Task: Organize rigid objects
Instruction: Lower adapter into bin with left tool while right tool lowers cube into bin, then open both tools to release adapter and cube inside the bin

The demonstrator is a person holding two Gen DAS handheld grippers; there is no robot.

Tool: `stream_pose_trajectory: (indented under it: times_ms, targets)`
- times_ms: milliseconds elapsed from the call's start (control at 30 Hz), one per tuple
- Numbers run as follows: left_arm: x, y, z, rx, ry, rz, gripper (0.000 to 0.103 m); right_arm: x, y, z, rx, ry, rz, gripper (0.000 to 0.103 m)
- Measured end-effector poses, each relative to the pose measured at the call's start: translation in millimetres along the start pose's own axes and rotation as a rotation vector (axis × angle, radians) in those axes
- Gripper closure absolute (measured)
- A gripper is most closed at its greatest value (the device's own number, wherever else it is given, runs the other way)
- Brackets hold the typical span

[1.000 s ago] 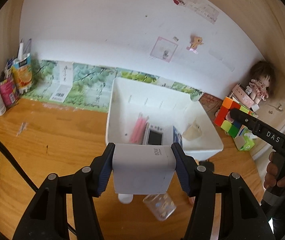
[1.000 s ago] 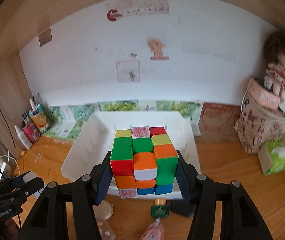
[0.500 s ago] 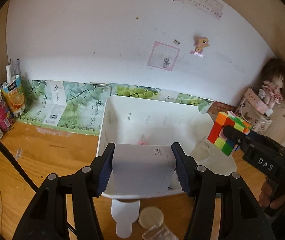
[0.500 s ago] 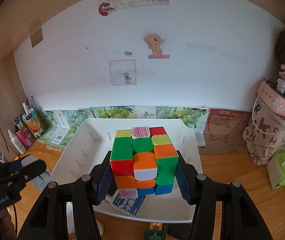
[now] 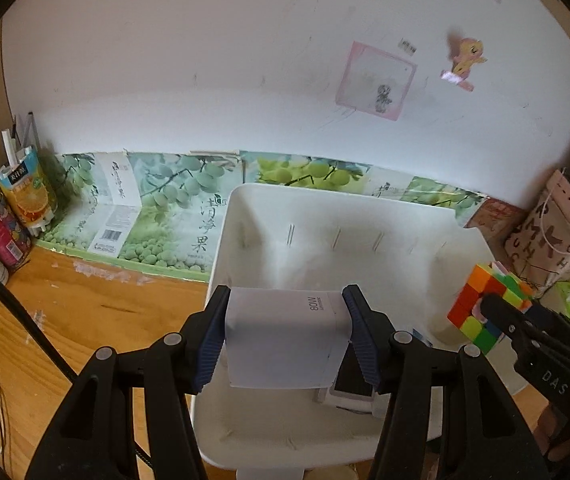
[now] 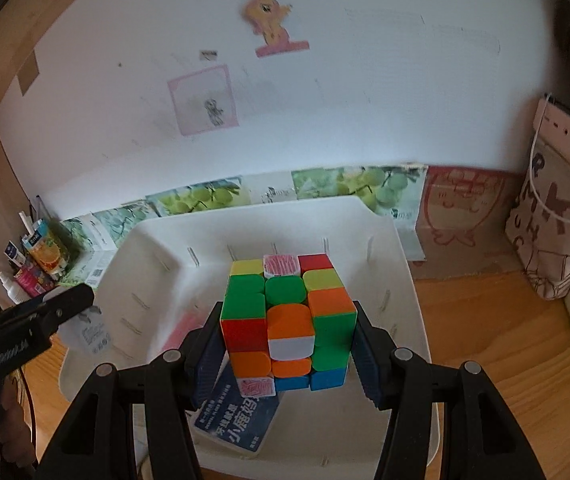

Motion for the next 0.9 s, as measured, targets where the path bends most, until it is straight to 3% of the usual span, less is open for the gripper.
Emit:
stream_pose_trajectory:
  times_ms: [133,267,400,667,900]
  targets:
    - [4.3,0.7,-0.2,0.027,-0.011,-0.017,0.043,6.4,-0.5,-6.2,-0.005,-0.004,-0.017,0.044]
    - [8.0,2.9,0.0,0.008,-0.011,-0.034,0.034,3.3,0.2,-4.0,0.005,-0.005,-0.004,0.043]
    - [8.0,5.4,10.5,0.026,-0.020,-0.019,0.029,-3.6,3.1,6.6,0.028,0.010,0.010,0.032]
    - [12.8,14.0,58.4,0.131,-0.054,-0.027,0.020,-9.5,10.3,57.2,0.130,0.010,0.019,0.023]
    - [15.8,16.9,106.9,0.226,-0.090,-0.031,0.020,-12.3,11.0,105.4,0.216,-0.014,0.015,0.022]
Point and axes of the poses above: each gripper's, at about its wrist camera, not at the fingertips, and z roughly against the way its jaws point, x to its right, y to its top, the point moved 4 cm from there along -z, roughly the way its jaws point, and after that the axes turned 5 degrees about -y, right-handed, at the moved point
